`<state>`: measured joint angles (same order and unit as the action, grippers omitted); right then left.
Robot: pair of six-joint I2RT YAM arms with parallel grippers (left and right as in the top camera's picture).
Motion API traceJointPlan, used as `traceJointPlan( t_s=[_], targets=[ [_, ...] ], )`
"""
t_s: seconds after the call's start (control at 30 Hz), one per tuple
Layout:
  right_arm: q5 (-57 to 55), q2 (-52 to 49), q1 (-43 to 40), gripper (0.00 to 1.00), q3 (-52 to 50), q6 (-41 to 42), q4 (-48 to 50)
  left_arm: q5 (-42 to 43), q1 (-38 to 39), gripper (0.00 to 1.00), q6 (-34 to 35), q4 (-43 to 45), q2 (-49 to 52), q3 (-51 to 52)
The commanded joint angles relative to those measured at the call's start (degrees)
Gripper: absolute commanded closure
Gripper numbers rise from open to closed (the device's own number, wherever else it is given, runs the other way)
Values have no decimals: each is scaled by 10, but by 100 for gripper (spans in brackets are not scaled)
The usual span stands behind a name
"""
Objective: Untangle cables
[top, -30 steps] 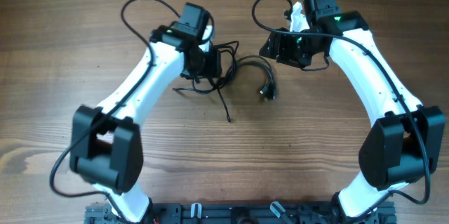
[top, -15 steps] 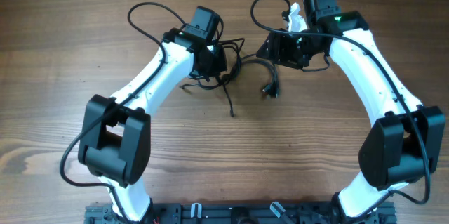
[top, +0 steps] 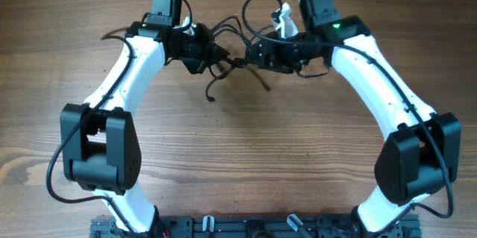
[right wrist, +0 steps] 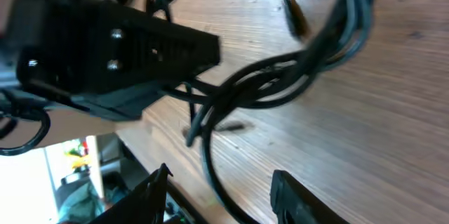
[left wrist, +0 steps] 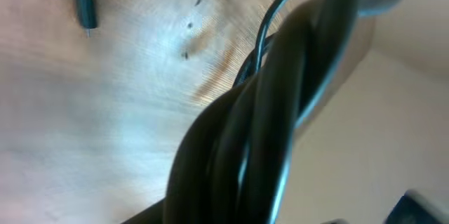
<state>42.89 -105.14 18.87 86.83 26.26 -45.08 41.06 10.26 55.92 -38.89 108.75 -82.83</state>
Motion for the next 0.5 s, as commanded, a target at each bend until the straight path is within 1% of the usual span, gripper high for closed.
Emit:
traceJointPlan(
  t_s=[0.0,0.07,0.1,0.2,0.33,0.4,0.47],
  targets=[
    [9,6,6,54,8,60,25,21,-1,96,243,4,-22,-10],
    [-9,17,6,54,8,73,29,12,-2,96,294,4,-22,-10],
    [-27,25,6,53,8,76,31,13,-2,96,336,4,-22,-10],
    [-41,28,11,52,8,90,35,13,0,96,402,6,-22,-10],
    [-88,24,32,52,8,130,39,16,0,96,425,8,-22,-10],
    [-88,24,43,51,8,131,50,16,0,96,440,8,-22,-10],
    [-108,24,54,49,8,146,52,16,0,96,455,8,-22,-10]
  ],
)
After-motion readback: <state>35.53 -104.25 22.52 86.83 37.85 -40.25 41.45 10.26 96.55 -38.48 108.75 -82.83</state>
